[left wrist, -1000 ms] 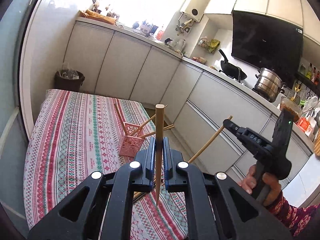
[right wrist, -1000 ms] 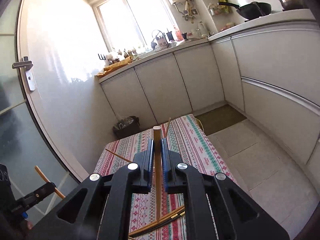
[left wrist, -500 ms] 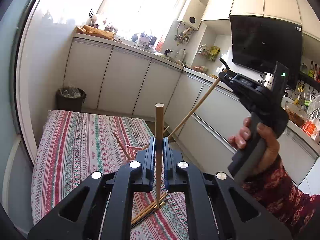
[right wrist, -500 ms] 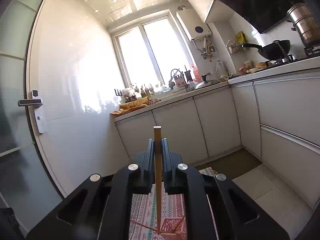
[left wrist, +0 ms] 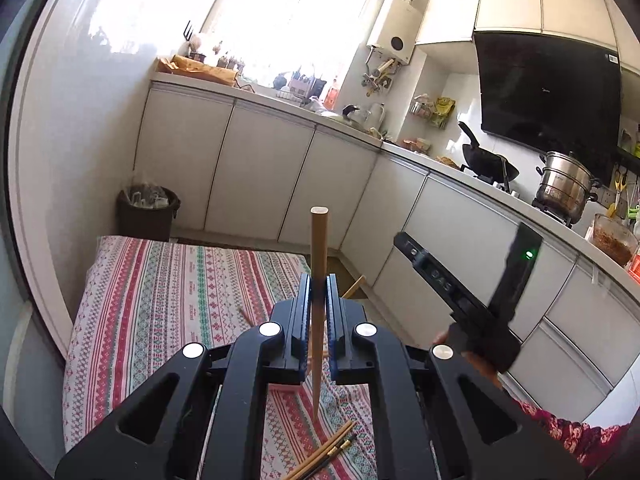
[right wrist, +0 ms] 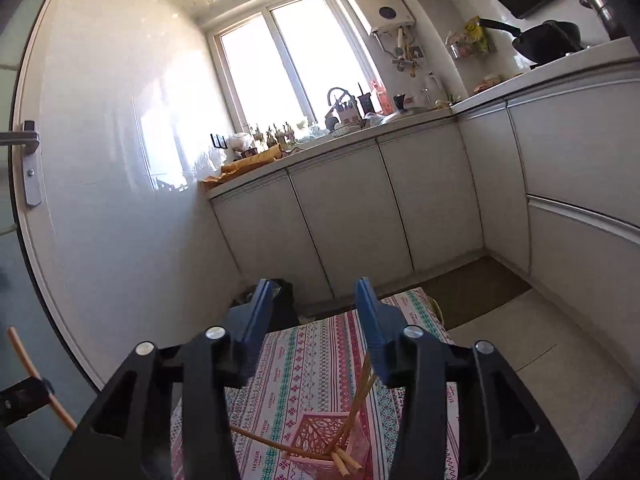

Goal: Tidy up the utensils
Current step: 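Open both tools to drop the chopsticks into the pink cup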

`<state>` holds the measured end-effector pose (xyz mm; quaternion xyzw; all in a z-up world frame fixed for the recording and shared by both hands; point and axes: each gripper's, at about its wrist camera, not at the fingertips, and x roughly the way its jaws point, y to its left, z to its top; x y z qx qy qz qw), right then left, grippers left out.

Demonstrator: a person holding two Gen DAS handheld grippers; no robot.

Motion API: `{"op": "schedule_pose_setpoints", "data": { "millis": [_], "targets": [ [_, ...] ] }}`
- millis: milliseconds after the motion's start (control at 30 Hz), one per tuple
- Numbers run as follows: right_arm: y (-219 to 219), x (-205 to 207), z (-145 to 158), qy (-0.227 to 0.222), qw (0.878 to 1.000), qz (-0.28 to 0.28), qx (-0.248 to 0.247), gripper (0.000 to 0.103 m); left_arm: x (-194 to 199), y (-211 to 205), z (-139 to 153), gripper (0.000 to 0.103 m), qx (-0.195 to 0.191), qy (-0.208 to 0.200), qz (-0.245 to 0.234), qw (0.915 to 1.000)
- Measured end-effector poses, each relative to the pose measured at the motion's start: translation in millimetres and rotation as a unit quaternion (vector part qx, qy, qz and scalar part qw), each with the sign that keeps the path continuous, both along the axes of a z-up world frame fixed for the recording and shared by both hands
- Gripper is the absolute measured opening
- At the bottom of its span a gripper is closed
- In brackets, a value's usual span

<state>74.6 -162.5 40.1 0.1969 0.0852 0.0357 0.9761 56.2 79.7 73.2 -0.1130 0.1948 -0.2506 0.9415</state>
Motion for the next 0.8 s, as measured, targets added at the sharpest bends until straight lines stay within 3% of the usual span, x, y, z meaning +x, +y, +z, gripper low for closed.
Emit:
{"op": "schedule_pose_setpoints", "data": {
  "millis": [233, 433, 533, 567, 667, 800],
  "targets": [
    [-40.2, -55.9, -2.8, 0.008, 0.999, -0.021, 0.044, 0.067, 39.8, -41.0, 14.6, 0.006, 0.022, -0.043, 0.045, 0.9978],
    [-63.6, -68.5, -17.7, 0.039, 0.997, -0.032, 0.058, 0.067, 85.1, -59.7, -28.0, 0.007, 0.033, -0.014, 0.087, 0.9956],
    [-71.2, -63.8, -26.8, 0.061, 0.996, -0.03, 0.065, 0.067, 101.8, -59.0, -54.1, 0.029, 0.026, 0.03, 0.096, 0.9945],
    [-73.3, -63.2, -28.7, 0.065, 0.995, -0.031, 0.067, 0.067, 99.3, -53.6, -55.1, 0.031, 0.018, 0.031, 0.11, 0.9933],
    [-76.7, -65.9, -28.4, 0.064, 0.995, -0.034, 0.066, 0.067, 77.7, -33.0, -39.6, 0.044, -0.018, 0.005, 0.136, 0.9905],
    [-77.2, -70.0, -26.8, 0.065, 0.995, -0.035, 0.068, 0.071, 48.5, -17.7, -8.2, 0.053, -0.041, -0.024, 0.14, 0.9891]
  ]
}}
